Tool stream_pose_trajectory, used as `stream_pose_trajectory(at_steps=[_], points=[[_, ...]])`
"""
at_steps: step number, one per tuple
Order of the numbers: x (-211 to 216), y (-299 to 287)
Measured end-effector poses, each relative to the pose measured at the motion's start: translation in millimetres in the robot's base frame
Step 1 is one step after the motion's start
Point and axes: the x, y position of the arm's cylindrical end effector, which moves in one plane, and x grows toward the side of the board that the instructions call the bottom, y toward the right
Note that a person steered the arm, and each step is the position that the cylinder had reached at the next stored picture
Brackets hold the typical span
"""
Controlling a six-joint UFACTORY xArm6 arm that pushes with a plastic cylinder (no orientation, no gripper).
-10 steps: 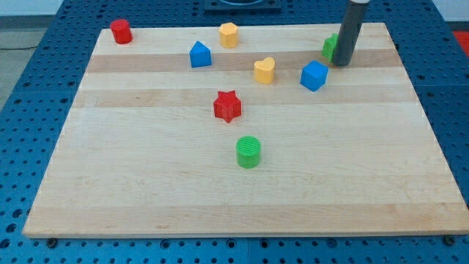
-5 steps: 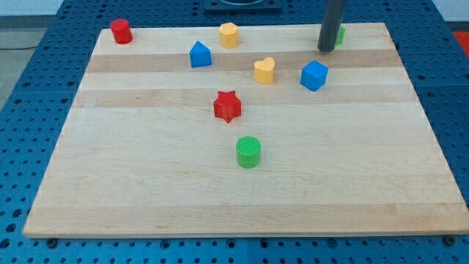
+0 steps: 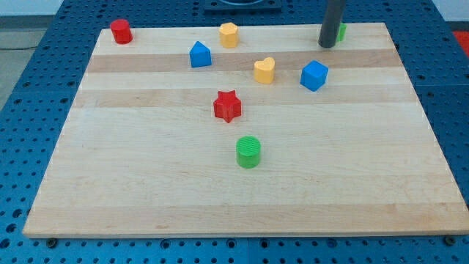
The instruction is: Push the green star to the top right of the board
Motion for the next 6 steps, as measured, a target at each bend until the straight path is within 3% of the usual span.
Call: stream_pose_trajectory(at_steps=[3,5,6], points=[[0,-1],[-7,-64],[-25,-59]])
